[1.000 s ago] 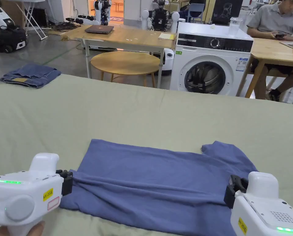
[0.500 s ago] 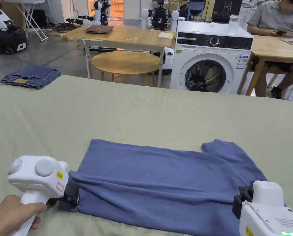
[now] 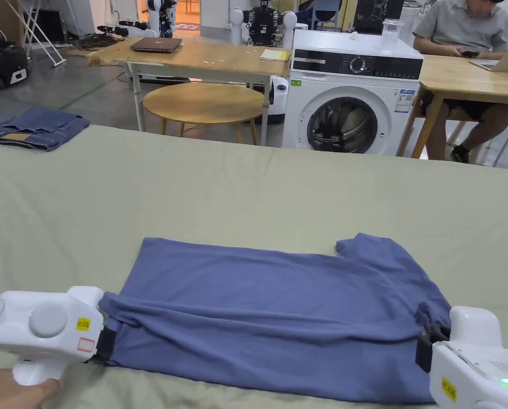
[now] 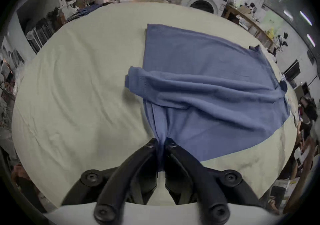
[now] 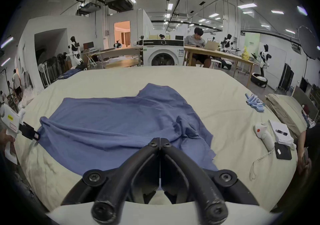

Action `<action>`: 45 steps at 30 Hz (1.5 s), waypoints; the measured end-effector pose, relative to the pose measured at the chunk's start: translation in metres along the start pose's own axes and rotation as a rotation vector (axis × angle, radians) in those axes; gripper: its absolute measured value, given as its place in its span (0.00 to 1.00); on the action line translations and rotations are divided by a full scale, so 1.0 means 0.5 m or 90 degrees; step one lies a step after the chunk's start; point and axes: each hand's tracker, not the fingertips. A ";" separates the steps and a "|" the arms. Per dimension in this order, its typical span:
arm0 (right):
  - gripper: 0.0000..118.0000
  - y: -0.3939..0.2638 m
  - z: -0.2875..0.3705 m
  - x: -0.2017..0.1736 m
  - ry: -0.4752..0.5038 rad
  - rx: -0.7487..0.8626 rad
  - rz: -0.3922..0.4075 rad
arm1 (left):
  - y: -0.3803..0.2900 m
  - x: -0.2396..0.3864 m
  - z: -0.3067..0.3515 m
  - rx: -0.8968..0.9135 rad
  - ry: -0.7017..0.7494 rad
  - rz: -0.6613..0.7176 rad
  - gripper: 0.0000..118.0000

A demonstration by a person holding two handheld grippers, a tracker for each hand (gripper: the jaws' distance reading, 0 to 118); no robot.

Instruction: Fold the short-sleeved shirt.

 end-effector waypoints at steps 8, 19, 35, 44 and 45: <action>0.55 0.011 -0.058 0.111 -0.010 -0.148 0.020 | -0.040 0.004 0.060 0.047 -0.020 -0.002 0.01; 0.27 -0.058 -0.165 0.130 0.066 -0.286 0.013 | -0.052 0.008 0.048 0.048 -0.019 -0.011 0.01; 0.04 0.020 0.039 0.113 0.041 -0.195 0.043 | -0.050 -0.003 0.174 0.114 -0.032 -0.017 0.01; 0.04 -0.094 0.155 0.072 0.029 -0.277 0.063 | -0.185 -0.045 0.185 0.060 -0.016 -0.020 0.01; 0.04 -0.111 0.147 0.072 0.027 -0.287 0.059 | -0.201 -0.048 0.176 0.050 -0.012 -0.022 0.01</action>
